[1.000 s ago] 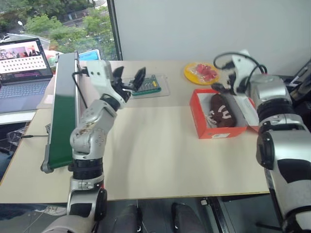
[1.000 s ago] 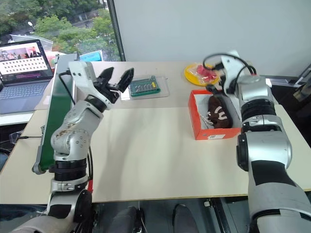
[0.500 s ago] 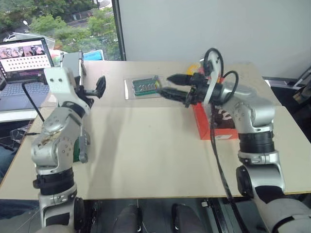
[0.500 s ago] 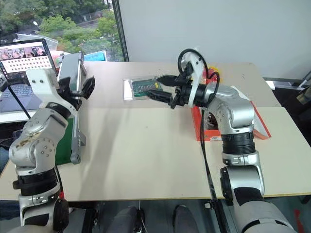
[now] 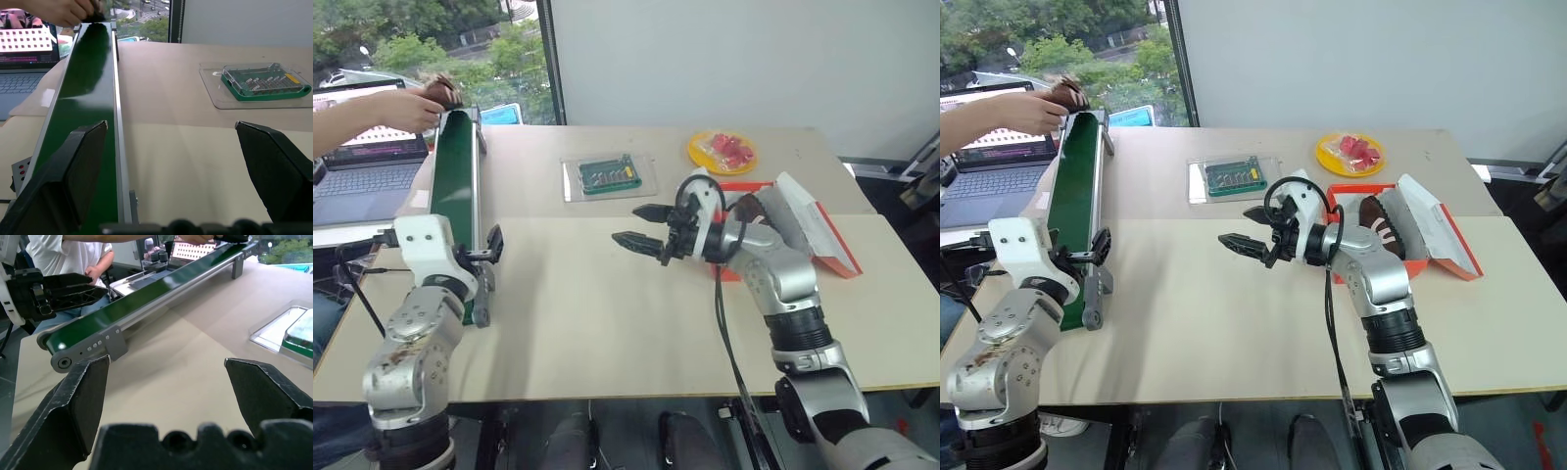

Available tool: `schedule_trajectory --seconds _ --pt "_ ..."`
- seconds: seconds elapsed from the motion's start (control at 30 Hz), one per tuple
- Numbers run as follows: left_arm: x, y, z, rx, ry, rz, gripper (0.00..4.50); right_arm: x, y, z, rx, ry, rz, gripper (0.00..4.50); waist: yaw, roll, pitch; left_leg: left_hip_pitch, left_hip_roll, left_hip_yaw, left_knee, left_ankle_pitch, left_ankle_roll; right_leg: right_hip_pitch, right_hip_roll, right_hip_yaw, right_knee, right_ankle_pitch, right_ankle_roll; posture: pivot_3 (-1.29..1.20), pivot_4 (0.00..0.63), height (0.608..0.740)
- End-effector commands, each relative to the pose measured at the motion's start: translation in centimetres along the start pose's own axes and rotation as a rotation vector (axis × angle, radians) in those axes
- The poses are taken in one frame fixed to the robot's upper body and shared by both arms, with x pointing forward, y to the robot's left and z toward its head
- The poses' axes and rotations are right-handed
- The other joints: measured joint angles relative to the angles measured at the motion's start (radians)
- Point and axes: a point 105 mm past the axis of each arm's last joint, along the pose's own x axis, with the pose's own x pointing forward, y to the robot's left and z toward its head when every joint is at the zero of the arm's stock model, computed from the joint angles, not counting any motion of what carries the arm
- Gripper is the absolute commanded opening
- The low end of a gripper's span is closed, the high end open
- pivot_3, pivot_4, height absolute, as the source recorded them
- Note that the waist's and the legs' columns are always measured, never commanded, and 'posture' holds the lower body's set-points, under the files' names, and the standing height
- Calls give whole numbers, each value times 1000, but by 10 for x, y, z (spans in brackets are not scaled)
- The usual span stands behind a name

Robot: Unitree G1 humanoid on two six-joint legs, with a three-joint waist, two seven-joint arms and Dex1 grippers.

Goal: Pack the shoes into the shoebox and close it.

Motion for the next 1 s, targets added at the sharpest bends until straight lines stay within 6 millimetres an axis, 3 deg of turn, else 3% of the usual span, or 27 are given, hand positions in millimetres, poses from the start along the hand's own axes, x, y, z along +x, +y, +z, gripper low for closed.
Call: schedule_trajectory --seconds 0.03,0.13,0.33,0.6,0.8,1.0 --pt "3 -7 6 -10 -38 8 4500 2 -1 1 -32 -16 -14 4474 0 0 0 0 0 0 0 0 0 0 0 0 0 0 0 0 150 740" --pt "8 -14 -1 -19 -24 8 4500 5 -2 -2 -27 -17 -21 4474 0 0 0 0 0 0 0 0 0 0 0 0 0 0 0 0 150 740" --pt "12 -5 -9 -23 -9 53 4500 4 -1 -8 -42 2 -16 4474 -1 0 0 0 0 0 0 0 0 0 0 0 1 0 0 0 150 740" --pt "19 30 -13 -17 33 223 4500 12 11 -6 -62 26 62 4474 -1 0 0 0 0 -1 0 0 0 0 0 0 0 0 0 0 150 740" --pt "22 30 -2 -42 6 188 4500 12 -3 -12 -75 55 -9 4474 0 0 0 -1 0 -1 0 0 0 0 0 0 1 0 0 0 150 740" --pt "38 58 13 6 -6 231 4500 12 -18 -11 -71 45 -88 4474 -1 0 0 0 0 -1 0 0 0 -1 0 -1 1 0 -1 0 150 740"
